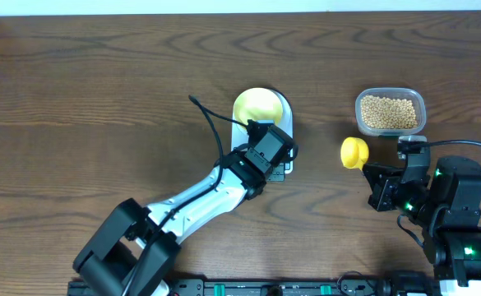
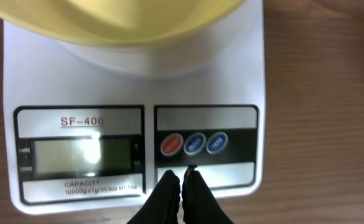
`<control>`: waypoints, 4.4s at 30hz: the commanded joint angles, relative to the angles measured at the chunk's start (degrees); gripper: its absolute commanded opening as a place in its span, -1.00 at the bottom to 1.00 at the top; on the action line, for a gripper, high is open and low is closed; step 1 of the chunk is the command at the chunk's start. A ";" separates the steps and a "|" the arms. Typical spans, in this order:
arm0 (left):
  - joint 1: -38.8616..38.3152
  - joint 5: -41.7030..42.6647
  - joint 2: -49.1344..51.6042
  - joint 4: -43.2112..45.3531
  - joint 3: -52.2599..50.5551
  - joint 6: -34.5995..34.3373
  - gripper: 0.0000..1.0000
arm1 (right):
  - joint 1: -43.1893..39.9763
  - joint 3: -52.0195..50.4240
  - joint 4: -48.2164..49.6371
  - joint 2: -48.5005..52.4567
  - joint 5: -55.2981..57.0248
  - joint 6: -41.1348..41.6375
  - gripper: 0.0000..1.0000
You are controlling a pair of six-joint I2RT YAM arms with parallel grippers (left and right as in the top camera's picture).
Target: Scoop item into bowl and weigh 50g on scale
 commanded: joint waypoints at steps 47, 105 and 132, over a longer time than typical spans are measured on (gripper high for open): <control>0.57 -3.04 6.62 6.03 0.24 -3.48 -0.85 | -0.13 0.92 0.52 -0.17 1.36 -0.83 -0.98; 17.44 -3.32 -42.80 -31.39 0.42 12.70 0.99 | -0.13 0.92 -2.43 -0.17 0.26 0.72 -0.98; 21.90 17.53 -40.24 -50.80 14.49 59.14 1.00 | -0.13 0.92 -4.85 -0.20 -2.75 5.05 -0.98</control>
